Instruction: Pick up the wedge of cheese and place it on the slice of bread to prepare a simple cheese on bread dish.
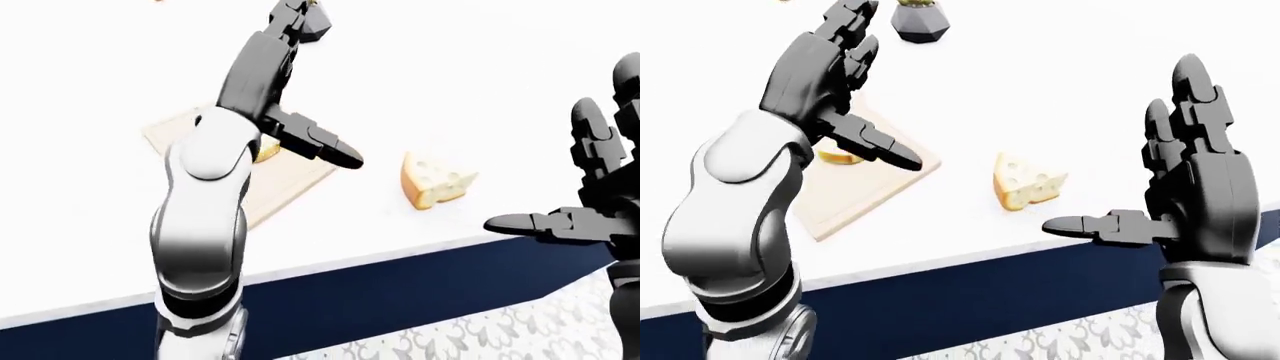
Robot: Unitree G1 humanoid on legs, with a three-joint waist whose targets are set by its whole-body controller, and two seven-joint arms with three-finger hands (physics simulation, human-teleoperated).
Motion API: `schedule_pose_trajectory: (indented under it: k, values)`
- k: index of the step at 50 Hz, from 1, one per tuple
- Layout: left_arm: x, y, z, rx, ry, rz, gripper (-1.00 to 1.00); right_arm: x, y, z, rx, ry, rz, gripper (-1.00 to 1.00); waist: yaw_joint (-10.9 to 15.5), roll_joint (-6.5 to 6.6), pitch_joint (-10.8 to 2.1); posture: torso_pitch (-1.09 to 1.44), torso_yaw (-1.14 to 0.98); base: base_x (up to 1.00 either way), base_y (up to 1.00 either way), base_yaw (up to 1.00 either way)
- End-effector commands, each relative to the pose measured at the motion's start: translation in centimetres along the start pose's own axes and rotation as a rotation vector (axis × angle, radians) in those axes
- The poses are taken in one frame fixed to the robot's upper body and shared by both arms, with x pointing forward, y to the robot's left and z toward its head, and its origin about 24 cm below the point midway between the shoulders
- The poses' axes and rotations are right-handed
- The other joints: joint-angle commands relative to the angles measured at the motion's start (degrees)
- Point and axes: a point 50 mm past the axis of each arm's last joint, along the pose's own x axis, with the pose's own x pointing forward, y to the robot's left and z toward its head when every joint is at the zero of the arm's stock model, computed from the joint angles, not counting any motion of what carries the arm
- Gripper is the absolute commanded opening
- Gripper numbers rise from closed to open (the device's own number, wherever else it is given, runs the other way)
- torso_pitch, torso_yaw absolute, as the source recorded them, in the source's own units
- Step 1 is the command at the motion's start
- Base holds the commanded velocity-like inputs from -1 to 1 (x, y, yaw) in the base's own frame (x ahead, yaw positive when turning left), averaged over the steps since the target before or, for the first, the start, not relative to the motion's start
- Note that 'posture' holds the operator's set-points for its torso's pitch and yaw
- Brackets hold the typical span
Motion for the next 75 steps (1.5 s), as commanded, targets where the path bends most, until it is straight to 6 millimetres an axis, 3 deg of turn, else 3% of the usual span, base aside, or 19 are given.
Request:
schedule_pose_trajectory:
  k: [1,18,25,32,43,59,75]
  values:
    - [0.3,-0.4,1.6,0.049,-0.082,0.004,1.00,-0.1,0.0,0.9,-0.013,-0.063,0.003,1.00,0.04,-0.29,-1.14,0.00,0.00,0.00,0.00,0.00]
    - [2.7,-5.4,2.8,0.072,-0.094,-0.203,1.00,-0.2,-0.7,0.8,-0.006,-0.063,-0.018,1.00,0.18,-1.50,-1.59,0.00,0.00,0.00,0.00,0.00]
    - [2.4,-7.6,2.4,0.057,-0.098,-0.290,1.00,-0.3,-1.0,1.0,-0.007,-0.065,-0.023,1.00,0.26,-1.91,-1.70,0.00,0.00,0.00,0.00,0.00]
    - [2.1,-8.4,1.2,0.024,-0.064,-0.348,1.00,-0.3,-1.4,1.1,-0.010,-0.063,-0.036,1.00,0.37,-2.18,-1.67,0.00,0.00,0.00,0.00,0.00]
    - [1.8,-11.1,1.4,-0.020,-0.074,-0.417,1.00,-0.3,-1.4,1.2,-0.006,-0.066,-0.036,1.00,0.59,-2.66,-1.52,0.00,0.00,0.00,0.00,0.00]
    - [3.4,-14.5,-1.9,-0.017,-0.002,-0.470,1.00,-0.3,-1.7,1.1,-0.011,-0.064,-0.042,1.00,0.82,-3.41,-1.57,0.00,0.00,0.00,0.00,0.00]
    - [5.3,-15.2,-4.8,-0.012,0.071,-0.469,1.00,-0.1,-1.8,1.3,-0.015,-0.071,-0.042,1.00,0.71,-3.49,-1.96,0.00,0.00,0.00,0.00,0.00]
